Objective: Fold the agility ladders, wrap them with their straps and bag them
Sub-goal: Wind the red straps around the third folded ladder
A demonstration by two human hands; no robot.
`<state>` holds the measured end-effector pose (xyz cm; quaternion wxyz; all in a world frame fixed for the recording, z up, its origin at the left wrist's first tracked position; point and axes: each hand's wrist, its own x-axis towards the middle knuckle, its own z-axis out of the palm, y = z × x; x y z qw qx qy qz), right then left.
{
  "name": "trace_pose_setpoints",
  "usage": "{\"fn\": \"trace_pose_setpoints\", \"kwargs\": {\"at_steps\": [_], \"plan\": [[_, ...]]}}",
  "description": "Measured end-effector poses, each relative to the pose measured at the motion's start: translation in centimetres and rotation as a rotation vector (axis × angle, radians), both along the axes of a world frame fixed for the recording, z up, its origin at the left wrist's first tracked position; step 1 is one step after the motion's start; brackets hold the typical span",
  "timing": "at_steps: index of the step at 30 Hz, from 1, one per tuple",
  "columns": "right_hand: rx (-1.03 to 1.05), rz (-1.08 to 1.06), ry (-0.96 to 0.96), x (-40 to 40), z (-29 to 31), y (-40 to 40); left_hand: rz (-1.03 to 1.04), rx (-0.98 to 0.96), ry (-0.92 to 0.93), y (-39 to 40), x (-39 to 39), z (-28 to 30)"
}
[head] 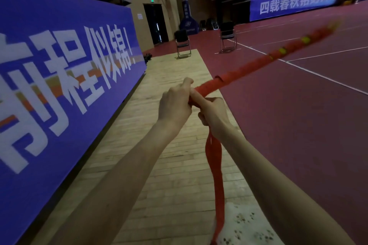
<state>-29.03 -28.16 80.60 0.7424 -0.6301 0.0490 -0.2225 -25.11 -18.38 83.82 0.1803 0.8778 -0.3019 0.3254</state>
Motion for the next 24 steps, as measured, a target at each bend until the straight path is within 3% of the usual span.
{"fn": "trace_pose_setpoints", "kwargs": {"at_steps": [3,7,10,12,15,18,24], "plan": [[0.196,-0.065,-0.019,0.4,-0.6,0.1,-0.097,0.066,0.135,-0.4,-0.8,-0.2],[0.236,-0.006,0.004,-0.3,-2.8,-1.1,-0.296,0.169,0.724,1.0,0.3,2.0],[0.165,0.109,0.008,-0.9,-2.7,-3.0,-0.277,0.347,0.922,1.4,1.3,2.7],[0.018,0.154,-0.017,-1.2,-2.1,-4.0,-0.286,0.203,0.961,1.1,1.5,1.7],[-0.221,0.134,-0.061,-1.7,-2.0,-4.7,-0.310,-0.093,0.893,0.4,1.2,-0.2],[-0.192,0.118,0.025,-2.0,-3.3,-3.9,-0.315,-0.267,0.782,-0.8,0.2,-1.8],[-0.036,-0.044,0.106,-1.8,-2.9,-2.9,-0.043,-0.134,0.183,-2.4,-0.1,-4.2]]}}
